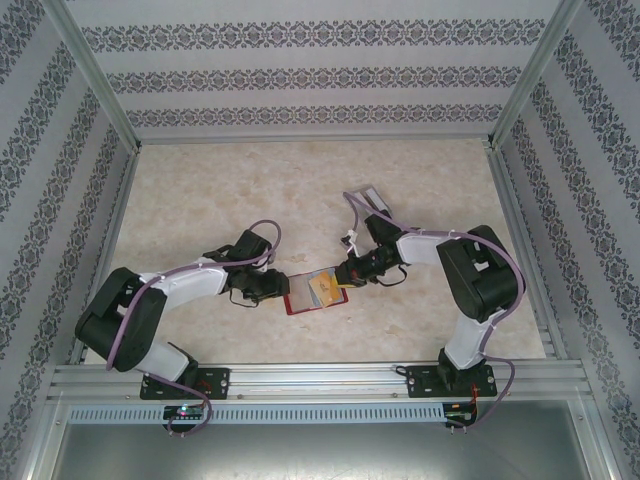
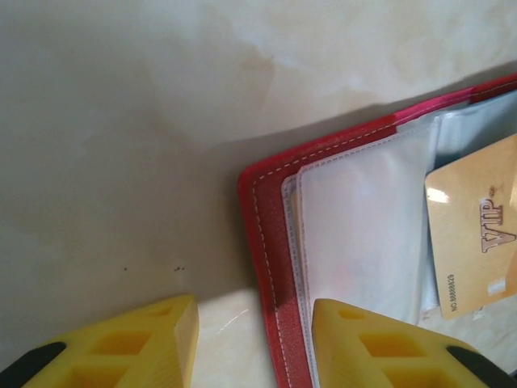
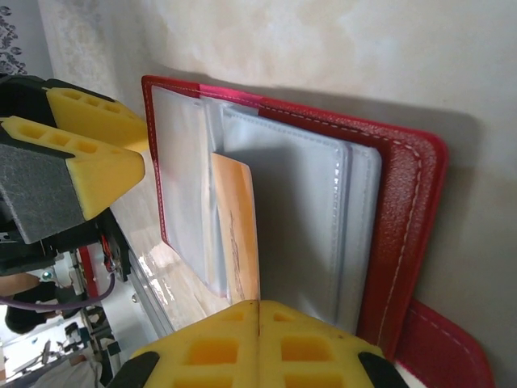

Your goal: Put the credit cards into the card holder

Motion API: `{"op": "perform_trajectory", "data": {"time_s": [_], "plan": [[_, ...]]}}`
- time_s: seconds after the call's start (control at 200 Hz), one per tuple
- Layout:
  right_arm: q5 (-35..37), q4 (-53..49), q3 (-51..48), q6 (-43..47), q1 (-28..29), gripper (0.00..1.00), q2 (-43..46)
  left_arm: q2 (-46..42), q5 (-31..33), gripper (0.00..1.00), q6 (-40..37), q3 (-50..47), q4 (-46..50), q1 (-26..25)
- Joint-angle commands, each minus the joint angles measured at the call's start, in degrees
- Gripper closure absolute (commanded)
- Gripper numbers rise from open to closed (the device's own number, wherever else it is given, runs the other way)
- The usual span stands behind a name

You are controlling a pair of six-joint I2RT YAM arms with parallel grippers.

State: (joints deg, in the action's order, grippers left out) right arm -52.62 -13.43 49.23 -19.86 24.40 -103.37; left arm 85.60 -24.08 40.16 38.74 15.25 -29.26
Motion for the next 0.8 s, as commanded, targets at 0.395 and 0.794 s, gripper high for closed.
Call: {"op": "perform_trajectory", "data": {"time_s": [0.395, 0.794], "plan": [[-3.23, 6.75, 1.49, -4.26, 2.91, 1.0, -4.05, 1.91, 2.98, 0.72, -0.75, 1.74, 2.19, -1.4], [-1.97, 9.21, 3.23, -4.97, 3.48, 1.0, -6.11, 3.34, 3.99, 0.81, -1.36, 2.89, 2.7, -1.47]]}}
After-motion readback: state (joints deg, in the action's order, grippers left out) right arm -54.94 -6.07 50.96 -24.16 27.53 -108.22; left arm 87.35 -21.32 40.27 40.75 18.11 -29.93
